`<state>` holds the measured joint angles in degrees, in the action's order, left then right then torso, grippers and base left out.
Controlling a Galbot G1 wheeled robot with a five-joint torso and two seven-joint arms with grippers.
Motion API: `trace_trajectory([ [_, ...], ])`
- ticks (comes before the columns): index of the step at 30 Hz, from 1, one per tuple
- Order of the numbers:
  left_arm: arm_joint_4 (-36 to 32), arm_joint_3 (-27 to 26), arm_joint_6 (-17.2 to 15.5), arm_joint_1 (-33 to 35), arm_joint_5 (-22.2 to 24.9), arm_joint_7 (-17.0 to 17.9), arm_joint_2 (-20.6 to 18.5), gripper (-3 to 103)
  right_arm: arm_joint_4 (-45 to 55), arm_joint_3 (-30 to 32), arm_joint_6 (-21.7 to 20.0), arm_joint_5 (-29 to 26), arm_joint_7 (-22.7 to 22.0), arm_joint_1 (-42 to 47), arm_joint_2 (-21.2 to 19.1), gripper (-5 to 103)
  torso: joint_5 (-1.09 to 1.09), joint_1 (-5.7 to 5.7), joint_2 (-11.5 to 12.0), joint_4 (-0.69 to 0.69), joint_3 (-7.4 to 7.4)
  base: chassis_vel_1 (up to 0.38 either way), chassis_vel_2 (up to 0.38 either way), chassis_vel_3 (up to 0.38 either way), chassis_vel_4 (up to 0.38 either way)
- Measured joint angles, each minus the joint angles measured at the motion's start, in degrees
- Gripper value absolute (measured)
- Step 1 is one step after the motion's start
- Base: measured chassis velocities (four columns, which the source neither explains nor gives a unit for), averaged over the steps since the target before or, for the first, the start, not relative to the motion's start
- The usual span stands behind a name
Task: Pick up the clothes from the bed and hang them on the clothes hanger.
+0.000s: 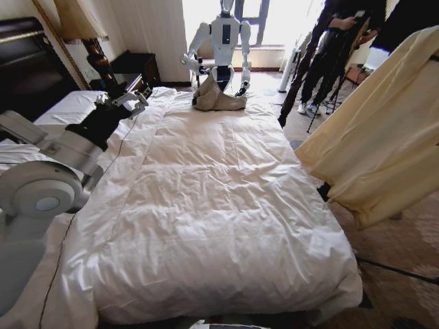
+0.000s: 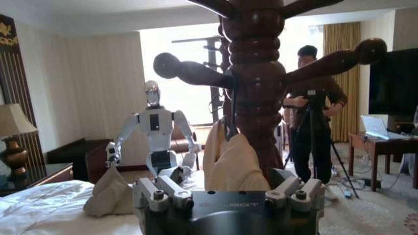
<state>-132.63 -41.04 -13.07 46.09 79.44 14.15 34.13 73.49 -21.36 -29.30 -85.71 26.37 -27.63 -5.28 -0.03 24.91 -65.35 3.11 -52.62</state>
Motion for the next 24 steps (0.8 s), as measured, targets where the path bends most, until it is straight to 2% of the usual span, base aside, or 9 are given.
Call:
trace_trajectory([
  [4, 0.0, 0.0, 0.0, 0.0, 0.0, 0.0, 0.3, 100, 3.6, 0.3, 0.8, -0.3, -2.9, -0.2, -2.1, 99, 0.03, 0.0, 0.0, 0.01, 0.0, 0.0, 0.0, 0.0, 0.0],
  [10, 0.3, -0.1, -0.2, 0.2, 0.0, 0.6, 0.4, 100, 10.8, 0.4, 2.4, -1.6, -8.7, -0.8, -4.7, 100, -0.02, 0.0, 0.0, 0.0, 0.0, 0.0, 0.0, 0.0, 0.0],
  [13, -0.1, -0.6, -0.3, 0.8, -0.5, 3.2, 0.3, 100, 18.2, 0.1, 5.1, -1.7, -14.6, -2.0, -7.4, 100, -0.01, 0.0, 0.0, 0.0, 0.0, 0.0, 0.0, 0.0, 0.0],
  [14, -0.1, -0.6, -0.3, 0.8, -0.5, 3.2, 0.3, 100, 18.2, 0.1, 5.1, -1.7, -14.6, -2.0, -7.4, 100, -0.01, 0.0, 0.0, 0.0, 0.0, 0.0, 0.0, 0.0, 0.0],
  [17, -1.2, -0.7, -0.5, 2.0, -1.5, 5.4, 1.0, 100, 27.2, -1.3, 8.2, -2.2, -20.5, -3.6, -11.5, 100, -0.03, 0.0, 0.0, 0.0, 0.0, 0.0, 0.0, 0.0, 0.0],
  [18, -1.2, -0.7, -0.5, 2.0, -1.5, 5.4, 1.0, 100, 27.2, -1.3, 8.2, -2.2, -20.5, -3.6, -11.5, 100, -0.03, 0.0, 0.0, 0.0, 0.0, 0.0, 0.0, 0.0, 0.0],
  [21, -1.8, -0.5, -0.6, 4.7, -4.6, 6.4, 2.7, 100, 37.2, -6.2, 10.2, -2.1, -25.1, -6.7, -17.0, 100, -0.03, 0.0, 0.0, 0.0, 0.01, 0.0, 0.0, 0.0, 0.0],
  [22, -1.8, -0.5, -0.6, 4.7, -4.6, 6.4, 2.7, 100, 37.2, -6.2, 10.2, -2.1, -25.1, -6.7, -17.0, 100, -0.03, 0.0, 0.0, 0.0, 0.01, 0.0, 0.0, 0.0, 0.0],
  [24, -2.1, -0.5, -0.5, 6.8, -6.7, 6.4, 3.9, 100, 42.1, -11.8, 11.5, -1.2, -26.4, -10.3, -20.0, 100, -0.04, 0.0, 0.0, 0.03, 0.01, 0.0, 0.0, 0.0, 0.0],
])
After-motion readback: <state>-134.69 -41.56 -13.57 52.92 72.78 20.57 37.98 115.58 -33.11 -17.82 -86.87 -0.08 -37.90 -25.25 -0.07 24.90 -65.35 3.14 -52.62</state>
